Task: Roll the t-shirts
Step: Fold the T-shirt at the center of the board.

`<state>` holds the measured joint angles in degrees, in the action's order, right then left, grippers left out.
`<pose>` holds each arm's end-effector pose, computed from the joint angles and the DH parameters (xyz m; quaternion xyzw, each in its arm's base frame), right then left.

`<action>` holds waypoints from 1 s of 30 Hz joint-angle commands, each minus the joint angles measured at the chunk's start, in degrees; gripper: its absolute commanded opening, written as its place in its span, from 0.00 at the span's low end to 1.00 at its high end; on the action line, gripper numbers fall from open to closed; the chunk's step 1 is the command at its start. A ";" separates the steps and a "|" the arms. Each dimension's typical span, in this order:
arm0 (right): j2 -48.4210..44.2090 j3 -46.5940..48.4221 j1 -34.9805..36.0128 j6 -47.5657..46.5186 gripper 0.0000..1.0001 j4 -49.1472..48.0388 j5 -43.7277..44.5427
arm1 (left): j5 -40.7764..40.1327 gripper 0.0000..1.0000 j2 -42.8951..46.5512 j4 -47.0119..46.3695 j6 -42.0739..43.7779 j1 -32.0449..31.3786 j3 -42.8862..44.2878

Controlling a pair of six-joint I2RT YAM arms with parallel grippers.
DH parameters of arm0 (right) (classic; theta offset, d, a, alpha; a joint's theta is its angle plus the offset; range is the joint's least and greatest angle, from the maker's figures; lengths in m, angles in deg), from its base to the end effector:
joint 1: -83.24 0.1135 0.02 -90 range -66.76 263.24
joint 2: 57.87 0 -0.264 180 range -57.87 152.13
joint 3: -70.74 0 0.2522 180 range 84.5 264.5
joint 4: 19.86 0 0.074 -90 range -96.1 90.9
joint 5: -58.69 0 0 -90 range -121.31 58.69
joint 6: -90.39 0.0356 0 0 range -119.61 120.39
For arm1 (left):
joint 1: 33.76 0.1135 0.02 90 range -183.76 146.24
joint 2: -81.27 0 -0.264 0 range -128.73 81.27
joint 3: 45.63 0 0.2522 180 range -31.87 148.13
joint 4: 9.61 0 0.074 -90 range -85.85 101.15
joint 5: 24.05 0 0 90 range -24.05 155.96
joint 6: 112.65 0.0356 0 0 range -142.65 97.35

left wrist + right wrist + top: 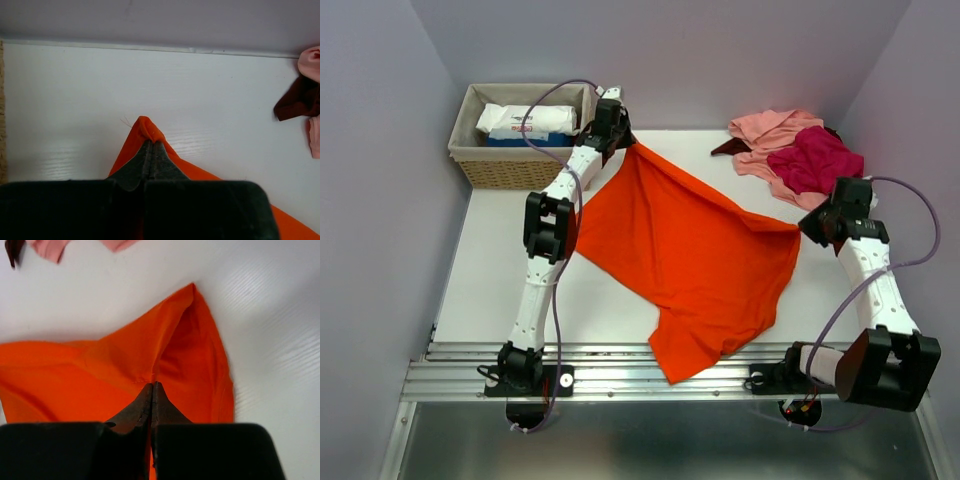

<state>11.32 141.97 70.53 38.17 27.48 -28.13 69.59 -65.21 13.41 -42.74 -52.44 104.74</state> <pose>0.2486 -0.0581 0.2914 0.4038 0.8317 0.0574 0.3766 0.5631 -0.1928 0.2405 0.0084 0.8145 -0.2167 0.5380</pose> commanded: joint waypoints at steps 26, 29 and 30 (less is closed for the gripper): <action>-18.56 -7.28 14.47 5.20 0.01 22.84 -1.33 | -0.91 0.00 9.89 8.49 11.75 1.01 -7.50; -19.70 -8.08 14.47 5.29 0.01 23.19 -1.69 | -1.27 0.00 11.56 9.20 12.10 1.10 -9.43; -19.97 -8.25 14.47 5.20 0.01 23.19 -1.95 | -1.44 0.00 11.91 9.37 12.19 1.10 -9.87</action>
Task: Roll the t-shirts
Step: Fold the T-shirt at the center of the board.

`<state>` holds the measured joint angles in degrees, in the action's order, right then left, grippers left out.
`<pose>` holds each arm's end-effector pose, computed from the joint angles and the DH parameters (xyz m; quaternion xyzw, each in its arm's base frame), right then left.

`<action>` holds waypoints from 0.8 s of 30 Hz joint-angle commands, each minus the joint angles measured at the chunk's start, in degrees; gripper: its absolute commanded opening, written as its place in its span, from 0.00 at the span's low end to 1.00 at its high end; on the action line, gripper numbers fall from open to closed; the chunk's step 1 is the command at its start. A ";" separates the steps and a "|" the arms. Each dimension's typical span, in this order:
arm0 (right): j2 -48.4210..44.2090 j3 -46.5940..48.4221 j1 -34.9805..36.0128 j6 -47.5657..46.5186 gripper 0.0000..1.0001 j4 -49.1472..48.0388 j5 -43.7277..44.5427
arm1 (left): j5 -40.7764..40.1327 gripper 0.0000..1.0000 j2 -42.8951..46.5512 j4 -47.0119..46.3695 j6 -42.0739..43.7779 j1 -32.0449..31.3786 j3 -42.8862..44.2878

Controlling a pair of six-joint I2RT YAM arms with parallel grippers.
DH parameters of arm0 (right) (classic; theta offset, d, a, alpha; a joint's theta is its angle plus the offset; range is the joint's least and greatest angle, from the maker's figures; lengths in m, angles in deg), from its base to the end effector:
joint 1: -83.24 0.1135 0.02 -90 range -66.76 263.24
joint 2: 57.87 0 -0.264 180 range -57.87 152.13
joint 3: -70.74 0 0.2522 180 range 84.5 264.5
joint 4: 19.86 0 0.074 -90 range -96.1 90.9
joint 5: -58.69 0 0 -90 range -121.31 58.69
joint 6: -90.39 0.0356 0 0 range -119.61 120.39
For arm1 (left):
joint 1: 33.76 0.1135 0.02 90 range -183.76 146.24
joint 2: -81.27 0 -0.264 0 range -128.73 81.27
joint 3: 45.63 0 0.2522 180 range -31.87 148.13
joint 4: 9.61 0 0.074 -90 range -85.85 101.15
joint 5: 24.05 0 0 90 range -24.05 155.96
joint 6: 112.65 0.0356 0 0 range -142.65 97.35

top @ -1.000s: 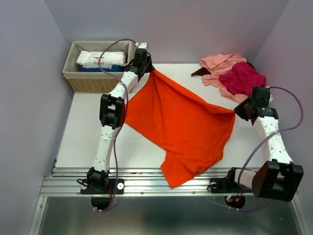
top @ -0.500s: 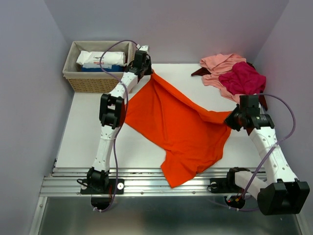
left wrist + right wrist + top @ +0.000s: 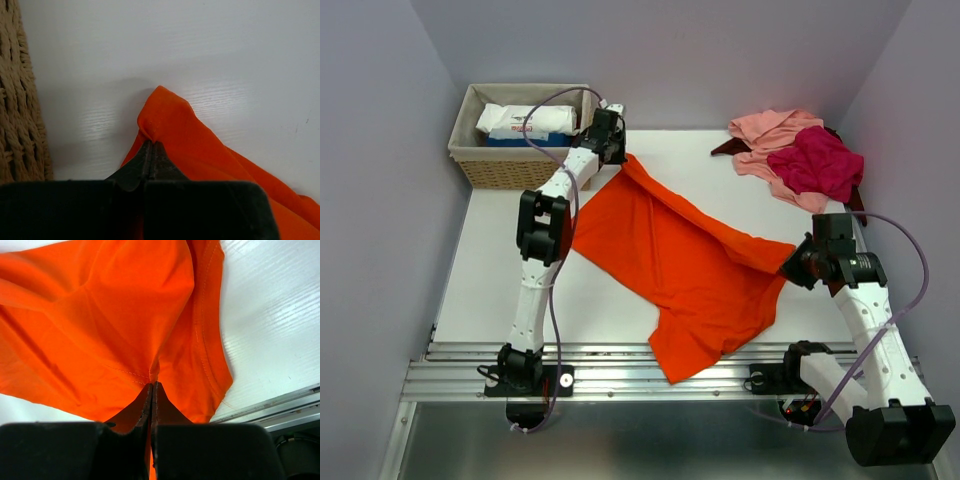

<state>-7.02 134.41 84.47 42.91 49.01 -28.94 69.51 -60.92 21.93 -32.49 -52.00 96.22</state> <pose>0.1604 0.0020 0.2833 0.3428 0.8927 0.0904 0.2782 0.5443 -0.1817 0.2160 0.0790 0.8702 -0.1441 0.4644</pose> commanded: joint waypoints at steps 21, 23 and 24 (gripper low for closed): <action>-3.39 -2.80 0.52 -2.53 0.01 1.14 -5.62 | -2.94 0.00 7.37 8.58 5.98 1.28 0.93; -3.30 -2.36 0.52 -3.15 0.01 1.31 -5.71 | -2.67 0.00 7.45 9.46 6.07 1.63 0.93; -3.21 -2.19 0.52 -3.32 0.01 1.49 -5.71 | -2.32 0.00 7.72 9.64 6.07 1.63 0.93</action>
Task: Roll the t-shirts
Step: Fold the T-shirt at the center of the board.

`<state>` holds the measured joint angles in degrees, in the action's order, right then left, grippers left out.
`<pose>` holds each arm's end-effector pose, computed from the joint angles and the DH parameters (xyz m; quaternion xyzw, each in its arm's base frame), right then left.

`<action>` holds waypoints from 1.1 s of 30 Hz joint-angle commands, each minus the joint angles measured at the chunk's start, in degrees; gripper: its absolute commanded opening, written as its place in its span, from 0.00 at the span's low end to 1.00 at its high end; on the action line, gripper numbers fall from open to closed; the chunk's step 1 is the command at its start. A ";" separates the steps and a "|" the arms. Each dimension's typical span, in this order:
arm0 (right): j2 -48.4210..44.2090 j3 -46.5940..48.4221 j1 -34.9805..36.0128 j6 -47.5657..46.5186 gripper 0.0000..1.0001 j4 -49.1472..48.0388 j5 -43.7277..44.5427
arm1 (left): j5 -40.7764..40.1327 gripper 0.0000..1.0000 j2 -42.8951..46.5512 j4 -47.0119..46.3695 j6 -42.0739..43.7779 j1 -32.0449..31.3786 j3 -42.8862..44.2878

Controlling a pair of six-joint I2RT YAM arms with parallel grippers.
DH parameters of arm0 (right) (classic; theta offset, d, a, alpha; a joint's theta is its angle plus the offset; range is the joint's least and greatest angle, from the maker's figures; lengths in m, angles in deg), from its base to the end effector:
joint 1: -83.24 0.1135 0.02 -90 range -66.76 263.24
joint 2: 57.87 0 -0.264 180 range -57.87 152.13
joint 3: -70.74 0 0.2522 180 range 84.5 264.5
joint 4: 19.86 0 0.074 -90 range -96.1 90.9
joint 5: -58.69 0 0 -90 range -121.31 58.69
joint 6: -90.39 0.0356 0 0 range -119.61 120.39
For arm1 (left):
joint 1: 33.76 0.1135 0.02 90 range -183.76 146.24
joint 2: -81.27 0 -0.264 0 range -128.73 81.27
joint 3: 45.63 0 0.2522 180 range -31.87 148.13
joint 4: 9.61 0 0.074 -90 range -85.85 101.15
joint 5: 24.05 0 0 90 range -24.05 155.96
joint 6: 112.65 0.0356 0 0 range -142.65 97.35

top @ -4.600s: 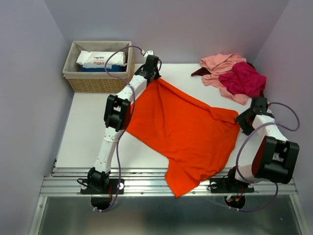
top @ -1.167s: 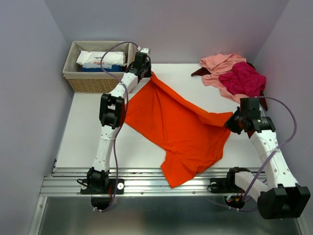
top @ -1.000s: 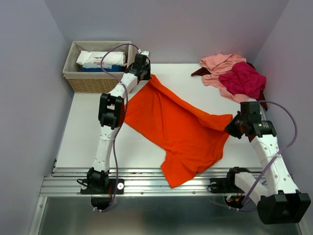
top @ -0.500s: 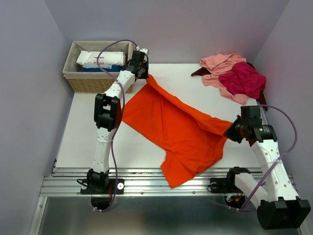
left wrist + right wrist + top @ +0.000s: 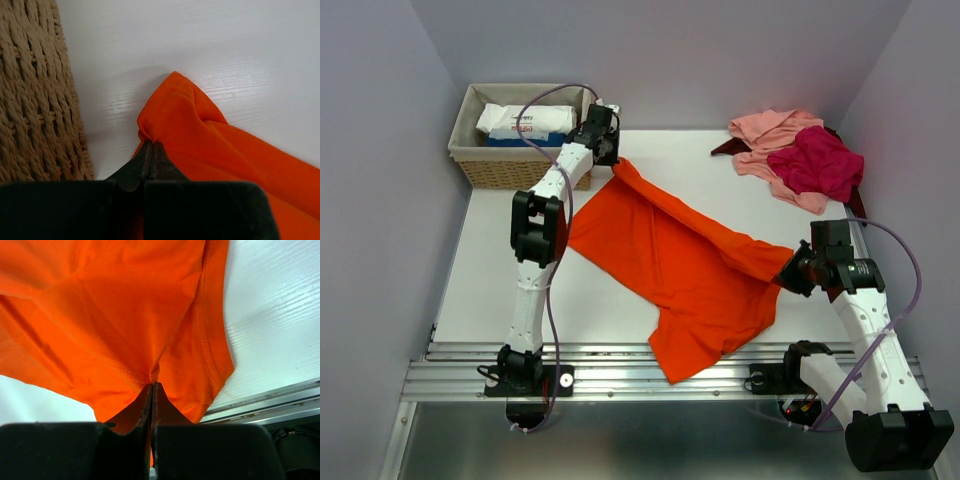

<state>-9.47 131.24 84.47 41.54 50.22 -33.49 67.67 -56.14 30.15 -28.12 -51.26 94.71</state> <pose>0.1494 0.0046 0.2709 0.3231 0.9051 0.1167 0.2505 0.5280 -0.1676 0.2394 0.1004 0.8885 -0.1023 0.4358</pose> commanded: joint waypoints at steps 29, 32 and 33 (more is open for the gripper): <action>-0.94 0.11 0.52 -10.29 0.01 1.25 -11.09 | -3.12 0.00 4.60 9.25 -0.32 0.88 -3.10; -0.77 0.10 1.05 -11.79 0.01 1.61 -12.94 | -3.12 0.00 4.43 9.25 -0.41 0.80 -2.84; -0.68 0.02 1.05 -11.96 0.01 1.69 -13.46 | -3.04 0.00 4.25 9.33 -0.50 0.88 -2.75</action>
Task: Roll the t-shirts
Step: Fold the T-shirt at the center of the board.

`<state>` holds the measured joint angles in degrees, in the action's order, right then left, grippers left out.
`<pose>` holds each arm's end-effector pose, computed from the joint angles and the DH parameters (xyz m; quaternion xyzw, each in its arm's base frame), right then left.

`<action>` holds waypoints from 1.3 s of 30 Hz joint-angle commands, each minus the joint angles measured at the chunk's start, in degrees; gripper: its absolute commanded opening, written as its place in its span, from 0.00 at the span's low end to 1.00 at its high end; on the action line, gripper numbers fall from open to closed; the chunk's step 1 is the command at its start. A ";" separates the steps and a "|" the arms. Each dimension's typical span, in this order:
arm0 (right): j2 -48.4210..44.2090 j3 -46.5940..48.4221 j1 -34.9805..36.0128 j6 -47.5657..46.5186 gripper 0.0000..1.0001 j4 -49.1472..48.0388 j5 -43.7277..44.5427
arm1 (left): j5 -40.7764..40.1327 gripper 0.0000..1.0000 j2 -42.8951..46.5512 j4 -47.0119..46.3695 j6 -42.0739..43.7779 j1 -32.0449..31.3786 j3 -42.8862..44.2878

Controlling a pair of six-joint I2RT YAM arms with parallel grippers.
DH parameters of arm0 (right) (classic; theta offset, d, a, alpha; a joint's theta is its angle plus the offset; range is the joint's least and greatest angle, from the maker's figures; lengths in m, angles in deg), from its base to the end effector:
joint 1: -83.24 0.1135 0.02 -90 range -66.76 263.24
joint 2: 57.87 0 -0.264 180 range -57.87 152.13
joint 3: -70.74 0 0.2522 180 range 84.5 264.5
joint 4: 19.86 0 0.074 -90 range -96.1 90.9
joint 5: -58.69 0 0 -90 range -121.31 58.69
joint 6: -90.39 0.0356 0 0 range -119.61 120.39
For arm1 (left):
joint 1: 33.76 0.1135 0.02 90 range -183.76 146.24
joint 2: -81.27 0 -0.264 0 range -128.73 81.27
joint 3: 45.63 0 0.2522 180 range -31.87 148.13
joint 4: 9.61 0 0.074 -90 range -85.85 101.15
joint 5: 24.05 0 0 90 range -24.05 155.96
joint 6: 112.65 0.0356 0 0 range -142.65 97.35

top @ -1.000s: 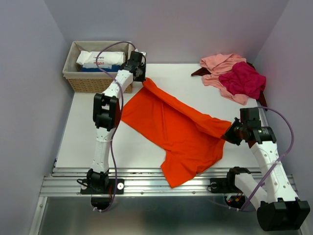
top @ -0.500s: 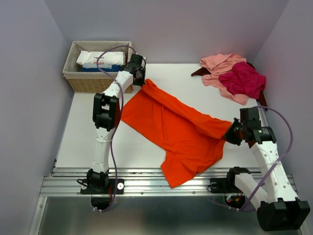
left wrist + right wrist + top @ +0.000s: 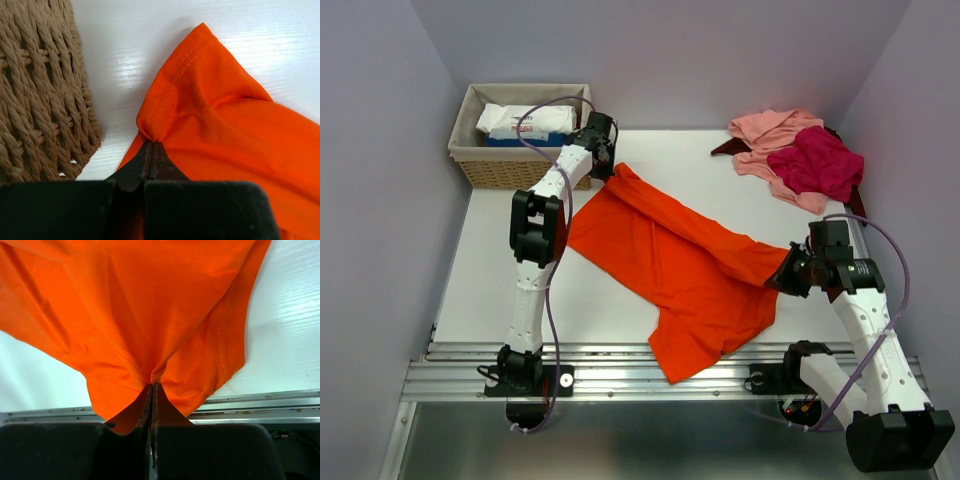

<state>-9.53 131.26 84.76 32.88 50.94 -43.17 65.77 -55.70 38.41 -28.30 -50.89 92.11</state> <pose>0.1475 0.0112 0.2710 0.2287 0.9303 0.1738 0.2281 0.5157 -0.1588 0.2166 0.0926 0.9266 -0.0705 0.3576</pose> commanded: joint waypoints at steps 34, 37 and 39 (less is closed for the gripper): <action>17.22 1.84 3.94 8.12 0.62 -13.34 18.01 | 11.43 0.58 1.97 -1.39 -1.56 -3.97 6.54; 21.43 2.19 0.69 6.80 0.47 -17.74 17.31 | 11.61 0.58 0.57 -2.96 -1.91 -4.14 5.13; 23.28 1.93 -1.94 6.19 0.41 -21.07 16.17 | 11.26 0.57 -0.40 -3.15 -1.82 -4.06 5.30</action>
<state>11.78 131.85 86.49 39.22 39.53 -28.88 76.28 -55.74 37.71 -29.72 -55.43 97.51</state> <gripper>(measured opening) 0.474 0.582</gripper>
